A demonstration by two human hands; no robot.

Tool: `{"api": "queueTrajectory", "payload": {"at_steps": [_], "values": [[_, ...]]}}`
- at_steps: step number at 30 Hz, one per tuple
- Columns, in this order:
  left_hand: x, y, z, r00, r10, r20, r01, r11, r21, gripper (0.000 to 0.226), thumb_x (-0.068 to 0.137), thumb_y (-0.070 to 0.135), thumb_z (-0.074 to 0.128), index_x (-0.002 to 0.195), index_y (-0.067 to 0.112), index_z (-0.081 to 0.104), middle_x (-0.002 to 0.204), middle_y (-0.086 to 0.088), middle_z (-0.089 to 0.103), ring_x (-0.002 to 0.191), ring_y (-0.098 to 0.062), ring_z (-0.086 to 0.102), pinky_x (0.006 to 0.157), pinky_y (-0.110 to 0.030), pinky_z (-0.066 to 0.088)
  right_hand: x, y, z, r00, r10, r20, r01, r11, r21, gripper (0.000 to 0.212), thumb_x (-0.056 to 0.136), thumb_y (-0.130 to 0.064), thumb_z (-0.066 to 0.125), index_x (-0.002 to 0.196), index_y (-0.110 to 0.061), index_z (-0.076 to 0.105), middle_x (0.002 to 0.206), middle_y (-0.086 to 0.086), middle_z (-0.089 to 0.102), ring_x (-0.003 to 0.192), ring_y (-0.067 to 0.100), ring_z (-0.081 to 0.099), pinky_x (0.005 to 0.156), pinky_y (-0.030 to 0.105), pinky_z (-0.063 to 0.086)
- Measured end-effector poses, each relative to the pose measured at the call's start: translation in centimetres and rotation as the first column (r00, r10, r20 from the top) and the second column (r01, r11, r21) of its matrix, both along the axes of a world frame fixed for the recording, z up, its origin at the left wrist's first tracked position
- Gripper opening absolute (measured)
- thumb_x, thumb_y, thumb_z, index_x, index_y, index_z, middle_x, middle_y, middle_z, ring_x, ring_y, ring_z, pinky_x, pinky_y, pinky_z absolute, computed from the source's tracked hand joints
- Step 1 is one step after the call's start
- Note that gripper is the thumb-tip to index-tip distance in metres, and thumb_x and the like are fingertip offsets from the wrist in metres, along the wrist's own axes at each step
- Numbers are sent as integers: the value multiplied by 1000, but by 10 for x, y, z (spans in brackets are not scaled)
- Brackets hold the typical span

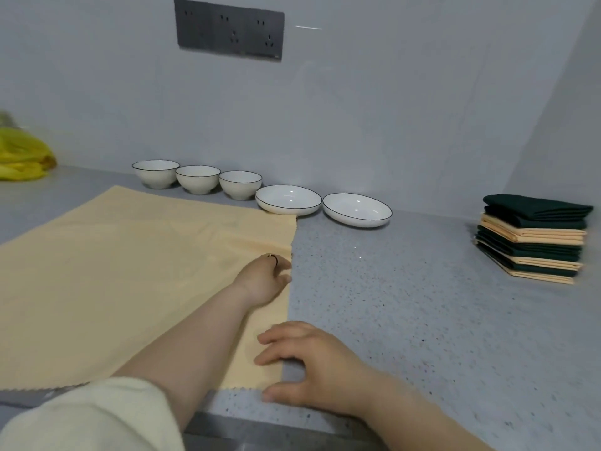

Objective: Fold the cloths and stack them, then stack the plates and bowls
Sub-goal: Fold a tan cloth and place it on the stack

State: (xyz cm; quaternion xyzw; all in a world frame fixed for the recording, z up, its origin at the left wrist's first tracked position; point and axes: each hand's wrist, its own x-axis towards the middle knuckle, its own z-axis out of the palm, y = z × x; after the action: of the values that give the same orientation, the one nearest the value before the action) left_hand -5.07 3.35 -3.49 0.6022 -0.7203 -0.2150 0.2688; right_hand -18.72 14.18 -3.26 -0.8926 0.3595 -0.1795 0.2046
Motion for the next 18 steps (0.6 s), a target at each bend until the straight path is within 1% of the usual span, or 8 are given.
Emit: {"api": "queueTrajectory", "payload": {"at_steps": [3, 6, 9, 11, 13, 16, 17, 18], "values": [[2, 3, 3, 986, 1, -170, 5, 999, 34, 23, 93, 17, 51, 113, 9, 59, 117, -4, 62, 110, -17, 55, 82, -13, 38, 7, -3, -2, 998, -56, 35, 57, 998, -25, 29, 84, -33, 62, 107, -18, 70, 128, -9, 58, 123, 3, 44, 104, 18, 34], [5, 15, 10, 926, -24, -377, 67, 993, 102, 9, 94, 15, 50, 92, 16, 59, 91, 7, 61, 89, -10, 55, 64, -3, 39, 12, -5, -5, 991, -104, 78, 111, 989, -94, 50, 75, -49, 42, 96, -17, 73, 114, -8, 67, 109, 5, 56, 92, 18, 42], [12, 26, 18, 925, -95, -369, 161, 975, 154, 13, 95, 25, 47, 95, 20, 59, 97, 10, 61, 96, -8, 55, 82, -10, 40, 9, -10, -2, 984, -162, 71, 168, 981, -101, 35, 85, -39, 50, 102, -16, 71, 113, -6, 68, 106, 9, 59, 92, 21, 44], [17, 39, 25, 914, -159, -372, 253, 943, 218, 20, 97, 31, 41, 99, 19, 58, 105, 6, 60, 98, -7, 57, 84, -7, 40, 4, -15, 0, 978, -196, 73, 202, 976, -83, 25, 90, -29, 53, 105, -16, 69, 110, -5, 68, 102, 11, 59, 91, 24, 45], [24, 57, 31, 933, -263, -246, 325, 910, 259, 28, 92, 46, 43, 104, 23, 54, 106, 7, 54, 100, -4, 50, 79, -2, 36, -2, -19, 4, 967, -242, 79, 248, 965, -81, 22, 91, -29, 53, 101, -16, 68, 99, -5, 68, 90, 10, 58, 83, 24, 44], [35, 83, 27, 933, -359, -7, 344, 886, 312, 87, 60, 75, 57, 132, 30, 40, 129, 18, 43, 116, 4, 40, 90, 0, 30, -15, -24, 8, 941, -330, 79, 332, 943, -20, 19, 90, -31, 54, 95, -19, 68, 74, -18, 56, 79, 5, 51, 75, 22, 42], [36, 91, 23, 932, -353, 84, 314, 901, 300, 95, 59, 74, 60, 138, 30, 33, 138, 20, 36, 123, 5, 36, 96, -2, 27, -20, -25, 9, 932, -354, 77, 355, 935, 2, 18, 89, -32, 55, 93, -20, 68, 69, -21, 53, 77, 4, 52, 74, 22, 42], [36, 98, 19, 924, -335, 184, 286, 925, 249, 89, 68, 64, 63, 142, 29, 29, 143, 21, 30, 128, 4, 32, 100, -4, 23, -25, -26, 10, 923, -376, 80, 375, 927, 29, 15, 89, -32, 56, 87, -23, 68, 64, -23, 52, 74, 3, 52, 72, 20, 42]]}}
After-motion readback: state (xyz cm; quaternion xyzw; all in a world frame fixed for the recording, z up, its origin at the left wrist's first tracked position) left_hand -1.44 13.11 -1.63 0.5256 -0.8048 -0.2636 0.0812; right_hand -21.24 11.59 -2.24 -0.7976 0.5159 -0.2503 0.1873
